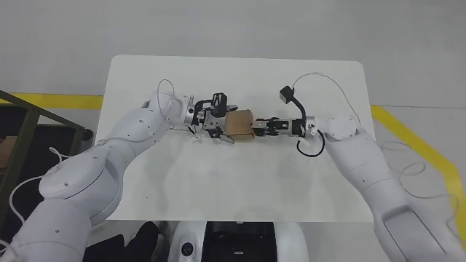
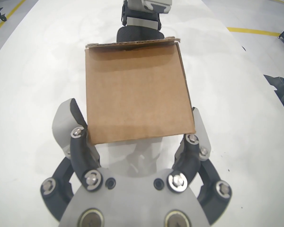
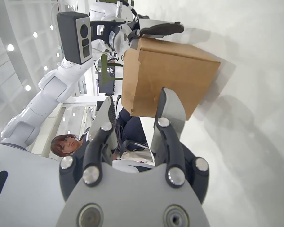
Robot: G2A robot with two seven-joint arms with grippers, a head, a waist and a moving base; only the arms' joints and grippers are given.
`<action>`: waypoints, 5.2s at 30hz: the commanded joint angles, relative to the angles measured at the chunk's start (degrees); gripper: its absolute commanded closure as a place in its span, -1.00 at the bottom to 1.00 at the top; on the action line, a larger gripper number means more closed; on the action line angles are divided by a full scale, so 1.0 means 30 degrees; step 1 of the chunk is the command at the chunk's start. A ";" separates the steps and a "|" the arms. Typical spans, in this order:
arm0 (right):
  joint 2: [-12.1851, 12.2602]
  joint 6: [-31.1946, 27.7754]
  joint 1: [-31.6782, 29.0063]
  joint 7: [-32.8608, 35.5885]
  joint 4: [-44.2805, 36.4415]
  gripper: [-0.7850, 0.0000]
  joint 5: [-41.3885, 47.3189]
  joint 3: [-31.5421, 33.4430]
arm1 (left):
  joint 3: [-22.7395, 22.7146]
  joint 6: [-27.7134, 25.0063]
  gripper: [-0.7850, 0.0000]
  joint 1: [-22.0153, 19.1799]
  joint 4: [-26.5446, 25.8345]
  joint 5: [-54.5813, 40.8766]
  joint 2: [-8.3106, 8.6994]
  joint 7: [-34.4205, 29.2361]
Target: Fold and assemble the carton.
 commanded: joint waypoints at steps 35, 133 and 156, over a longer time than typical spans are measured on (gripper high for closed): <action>-0.0382 0.1019 0.0614 -0.2146 0.1292 0.58 -0.2039 -0.0362 | 0.0067 -0.0080 -0.91 -0.0046 0.0288 0.0067 -0.0210 -0.0079; 0.0865 0.4049 -0.2525 -0.5005 -0.5910 0.40 -0.6184 0.2195 | 0.0056 -0.0104 -0.91 -0.0091 0.0192 0.0171 -0.0236 -0.0103; 0.0153 0.4098 -0.1230 -0.4792 -0.5035 0.33 -0.6161 0.0313 | 0.0039 -0.0031 -0.91 -0.0062 0.0273 0.0155 -0.0229 -0.0030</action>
